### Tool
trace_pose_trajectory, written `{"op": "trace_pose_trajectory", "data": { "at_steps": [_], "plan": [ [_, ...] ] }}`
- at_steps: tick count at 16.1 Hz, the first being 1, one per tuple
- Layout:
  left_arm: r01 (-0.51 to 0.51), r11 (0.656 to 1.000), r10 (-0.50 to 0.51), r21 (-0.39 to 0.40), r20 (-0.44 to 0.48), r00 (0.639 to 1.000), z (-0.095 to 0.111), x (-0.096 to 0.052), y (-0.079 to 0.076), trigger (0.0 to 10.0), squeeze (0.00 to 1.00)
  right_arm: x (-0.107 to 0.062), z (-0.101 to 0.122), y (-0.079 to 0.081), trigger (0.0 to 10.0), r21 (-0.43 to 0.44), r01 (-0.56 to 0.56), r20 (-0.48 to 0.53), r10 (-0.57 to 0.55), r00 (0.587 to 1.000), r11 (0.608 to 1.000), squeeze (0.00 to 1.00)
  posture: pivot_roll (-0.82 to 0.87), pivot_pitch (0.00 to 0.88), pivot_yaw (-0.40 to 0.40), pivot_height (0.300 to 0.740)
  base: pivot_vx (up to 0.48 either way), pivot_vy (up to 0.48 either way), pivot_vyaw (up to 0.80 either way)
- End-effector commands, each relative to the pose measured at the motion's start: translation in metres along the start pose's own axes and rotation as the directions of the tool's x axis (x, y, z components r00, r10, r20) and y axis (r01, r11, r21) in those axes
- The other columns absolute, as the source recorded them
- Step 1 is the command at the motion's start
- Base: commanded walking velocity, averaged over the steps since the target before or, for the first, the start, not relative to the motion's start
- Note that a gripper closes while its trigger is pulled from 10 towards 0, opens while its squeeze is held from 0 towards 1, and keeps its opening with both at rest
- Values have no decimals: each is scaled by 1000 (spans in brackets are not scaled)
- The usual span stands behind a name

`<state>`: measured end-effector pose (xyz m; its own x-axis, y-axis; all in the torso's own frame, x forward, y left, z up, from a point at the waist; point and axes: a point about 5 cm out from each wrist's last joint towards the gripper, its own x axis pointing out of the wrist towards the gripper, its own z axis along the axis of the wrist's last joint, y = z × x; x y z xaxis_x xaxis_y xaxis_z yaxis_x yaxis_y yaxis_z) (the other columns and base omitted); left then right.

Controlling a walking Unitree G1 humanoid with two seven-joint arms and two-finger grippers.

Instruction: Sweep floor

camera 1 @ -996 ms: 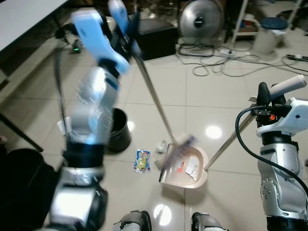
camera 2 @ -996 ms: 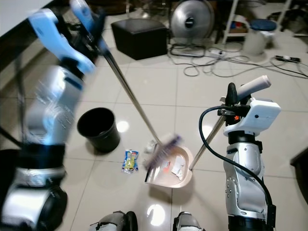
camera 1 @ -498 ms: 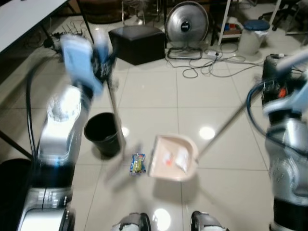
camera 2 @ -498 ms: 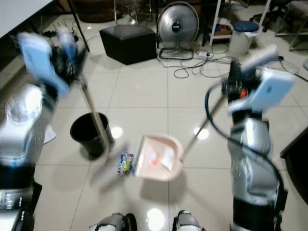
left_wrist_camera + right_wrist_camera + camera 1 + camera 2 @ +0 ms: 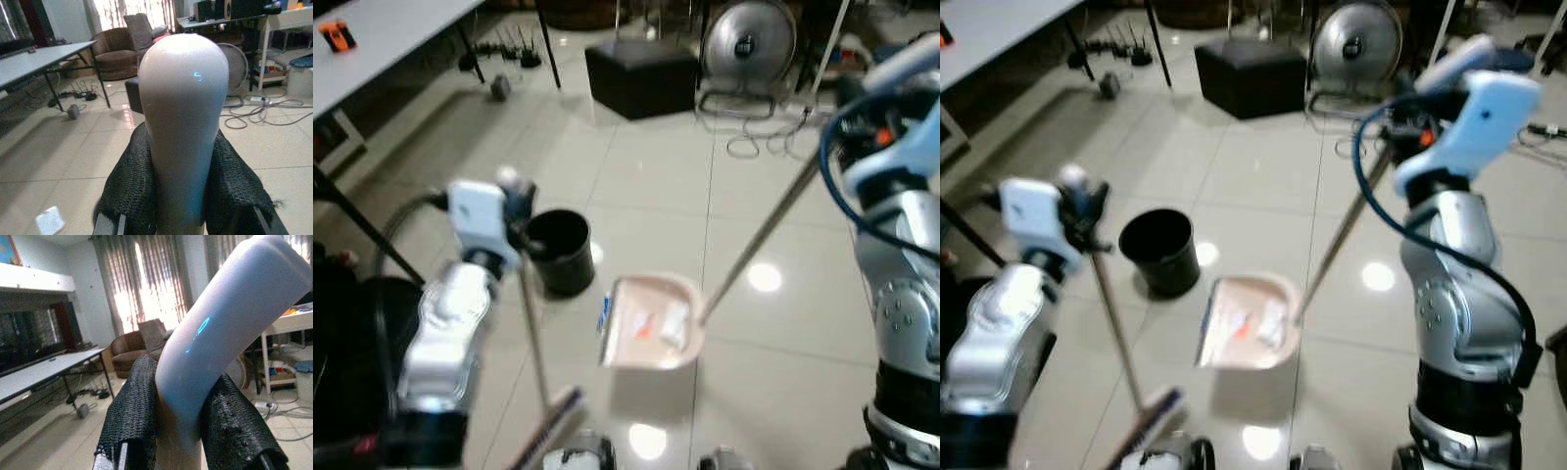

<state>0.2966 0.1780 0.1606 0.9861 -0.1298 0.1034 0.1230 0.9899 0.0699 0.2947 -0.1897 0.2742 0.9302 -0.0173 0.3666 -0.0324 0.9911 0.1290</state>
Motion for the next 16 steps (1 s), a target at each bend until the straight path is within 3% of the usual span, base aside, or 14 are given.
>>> {"op": "trace_pose_trajectory", "data": {
  "at_steps": [1,4,13,16],
  "plan": [
    [-16,1000,14,27,51,999,9,0,1,10000,0,1,15,7,10000,4,-22,59,22,998,1000,0,-72,94,80,740,0,0,0],
    [-38,999,37,12,49,998,2,-5,-8,10000,0,7,20,15,10000,4,-52,55,52,997,999,0,-77,94,64,740,330,0,256],
    [-89,994,85,58,72,994,4,-14,-1,10000,0,16,28,23,10000,37,-97,69,94,993,995,0,-49,84,38,740,408,0,800],
    [-82,995,78,61,70,994,4,-12,-1,10000,0,15,30,19,10000,49,-80,81,76,994,996,0,-53,79,48,740,428,0,0]
  ]
}}
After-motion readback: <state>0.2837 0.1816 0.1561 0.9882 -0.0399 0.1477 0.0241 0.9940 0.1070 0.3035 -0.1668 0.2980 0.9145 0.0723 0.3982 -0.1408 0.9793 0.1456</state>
